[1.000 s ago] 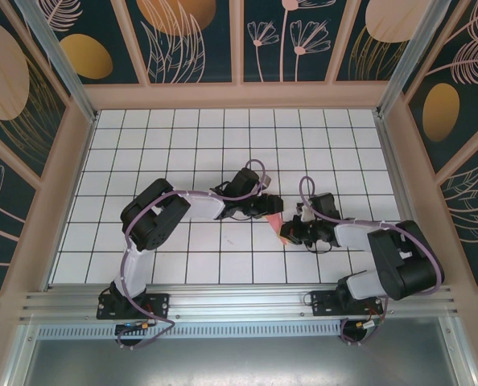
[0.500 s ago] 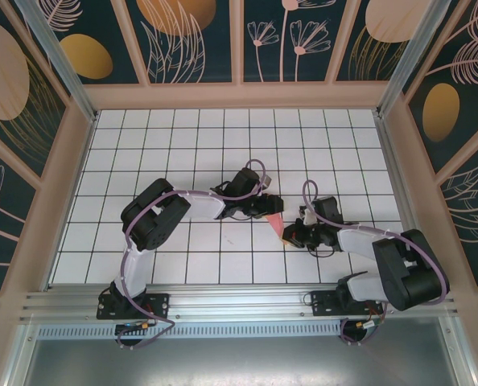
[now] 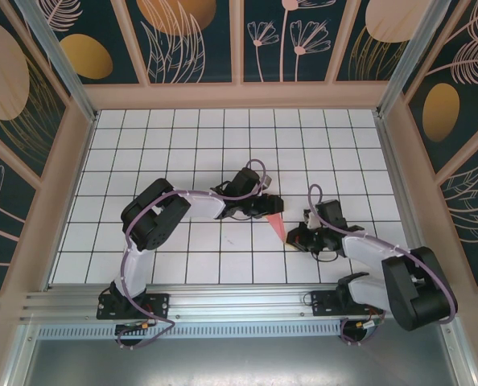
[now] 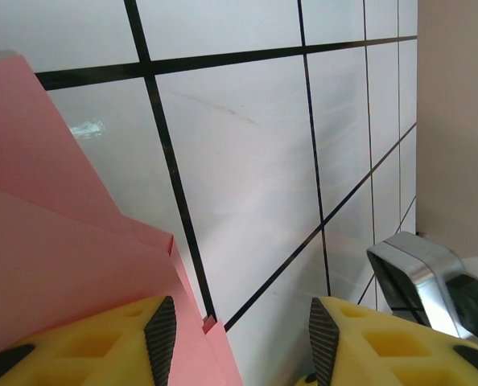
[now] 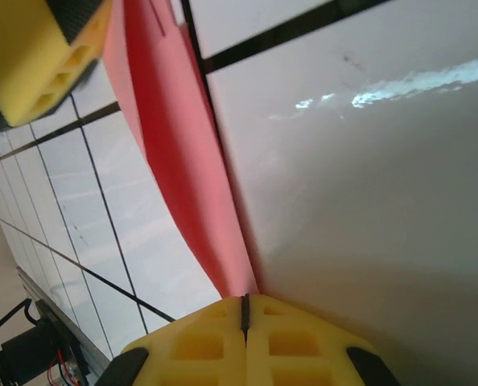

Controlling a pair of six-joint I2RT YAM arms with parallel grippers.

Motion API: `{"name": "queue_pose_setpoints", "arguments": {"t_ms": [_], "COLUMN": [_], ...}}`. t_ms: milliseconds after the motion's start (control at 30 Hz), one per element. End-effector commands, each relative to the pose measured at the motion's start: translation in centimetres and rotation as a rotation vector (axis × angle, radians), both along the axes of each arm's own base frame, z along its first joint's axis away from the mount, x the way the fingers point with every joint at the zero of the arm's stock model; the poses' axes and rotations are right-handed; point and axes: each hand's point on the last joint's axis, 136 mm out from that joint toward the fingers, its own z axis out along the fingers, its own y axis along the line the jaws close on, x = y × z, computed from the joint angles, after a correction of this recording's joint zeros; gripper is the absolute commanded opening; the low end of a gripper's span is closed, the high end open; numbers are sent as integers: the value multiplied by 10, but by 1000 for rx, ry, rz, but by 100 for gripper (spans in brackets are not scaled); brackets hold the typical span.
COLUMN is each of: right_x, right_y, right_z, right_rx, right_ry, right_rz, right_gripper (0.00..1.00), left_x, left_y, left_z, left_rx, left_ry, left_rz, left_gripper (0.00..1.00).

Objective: Fold a paper plane with a square sheet of paper (pick it up from the middle)
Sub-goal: Fold the wing for the fifth time at the center of the table.

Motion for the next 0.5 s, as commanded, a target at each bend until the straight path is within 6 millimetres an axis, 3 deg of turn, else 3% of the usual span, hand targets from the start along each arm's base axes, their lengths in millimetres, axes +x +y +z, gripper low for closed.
{"name": "queue_pose_setpoints", "arguments": {"t_ms": [0, 133, 367, 467], "right_x": [20, 31, 43, 44], "right_y": [10, 20, 36, 31], "right_z": [35, 47, 33, 15], "right_rx": [63, 119, 177, 132], "right_ry": [-95, -138, -105, -76], "right_rz": [1, 35, 81, 70], "right_gripper": [0, 0, 0, 0], "left_x": [-8, -7, -7, -6], "left_y": [18, 16, 15, 15], "left_z": [-45, -43, -42, -42], "left_rx": [129, 122, 124, 123], "left_ry": [56, 56, 57, 56], "left_rz": [9, 8, 7, 7], "left_gripper": [51, 50, 51, 51]}}
